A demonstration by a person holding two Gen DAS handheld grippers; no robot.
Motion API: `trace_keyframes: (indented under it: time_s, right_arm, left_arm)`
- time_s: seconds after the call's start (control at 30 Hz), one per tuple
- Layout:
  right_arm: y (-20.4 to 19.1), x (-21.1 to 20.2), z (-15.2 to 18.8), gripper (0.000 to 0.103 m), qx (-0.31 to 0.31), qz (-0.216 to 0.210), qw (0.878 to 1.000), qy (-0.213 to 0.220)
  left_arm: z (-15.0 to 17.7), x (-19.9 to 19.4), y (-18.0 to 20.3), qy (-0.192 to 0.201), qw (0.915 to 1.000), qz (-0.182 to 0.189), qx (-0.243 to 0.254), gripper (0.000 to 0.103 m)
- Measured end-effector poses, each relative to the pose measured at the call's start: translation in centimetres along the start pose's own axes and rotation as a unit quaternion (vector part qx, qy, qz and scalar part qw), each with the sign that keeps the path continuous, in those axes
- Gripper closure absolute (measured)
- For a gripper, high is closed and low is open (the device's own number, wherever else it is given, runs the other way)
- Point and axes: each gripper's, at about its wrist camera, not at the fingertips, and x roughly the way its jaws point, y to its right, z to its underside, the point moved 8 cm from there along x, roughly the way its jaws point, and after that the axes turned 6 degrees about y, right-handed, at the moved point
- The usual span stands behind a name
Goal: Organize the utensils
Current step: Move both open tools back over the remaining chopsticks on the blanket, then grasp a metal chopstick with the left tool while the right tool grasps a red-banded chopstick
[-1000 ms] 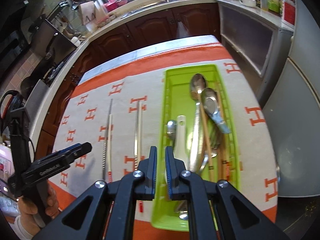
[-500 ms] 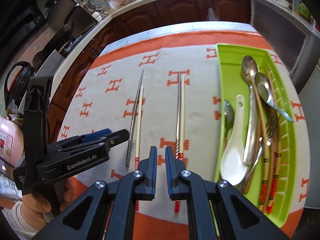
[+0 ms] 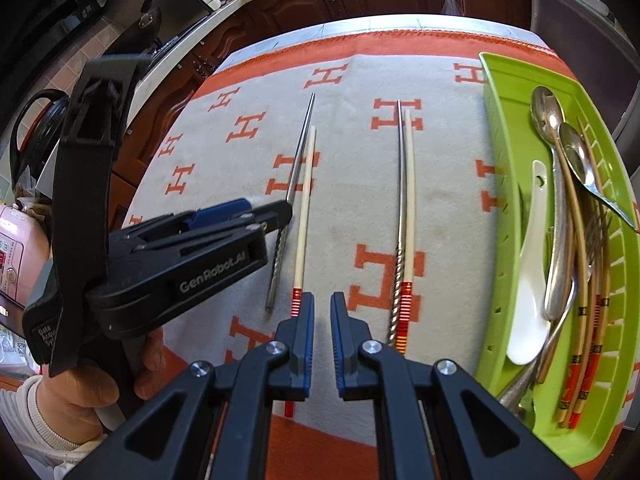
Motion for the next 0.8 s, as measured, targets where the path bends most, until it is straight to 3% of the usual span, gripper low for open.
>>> trace_keyframes:
  time_s: [0.3, 0.33, 0.43, 0.47, 0.53, 0.6, 0.8]
  right_arm:
    - [-0.8, 1.0, 0.1, 0.095, -0.010, -0.006, 1.000, -0.006]
    - [-0.9, 1.1, 0.2, 0.095, -0.010, -0.010, 1.000, -0.006]
    - [-1.3, 1.6, 0.3, 0.095, -0.012, -0.017, 1.000, -0.009]
    - [-1.4, 1.7, 0.4, 0.094, -0.013, -0.017, 1.000, -0.009]
    - [-1.5, 2.0, 0.4, 0.085, -0.014, -0.016, 1.000, -0.011]
    - [-1.6, 2.5, 0.4, 0.080, -0.020, -0.010, 1.000, -0.011]
    - [-2.4, 3.2, 0.3, 0.079, -0.061, 0.028, 0.998, 0.006]
  left_arm:
    - [-1.2, 0.9, 0.6, 0.025, 0.9980, -0.037, 0.044, 0.067]
    - [-1.3, 0.9, 0.5, 0.027, 0.9980, -0.037, 0.043, 0.070]
    - [-1.4, 0.7, -0.4, 0.034, 0.9984, -0.033, 0.029, 0.098]
    - [-1.5, 0.7, -0.8, 0.034, 0.9990, -0.023, 0.016, 0.099]
    - [-1.4, 0.5, -1.8, 0.035, 0.9992, 0.001, -0.018, 0.099]
    - [-1.0, 0.2, -2.6, 0.037, 0.9989, -0.001, -0.029, 0.099]
    - [0.3, -0.9, -4.2, 0.032, 0.9983, 0.007, -0.049, 0.099]
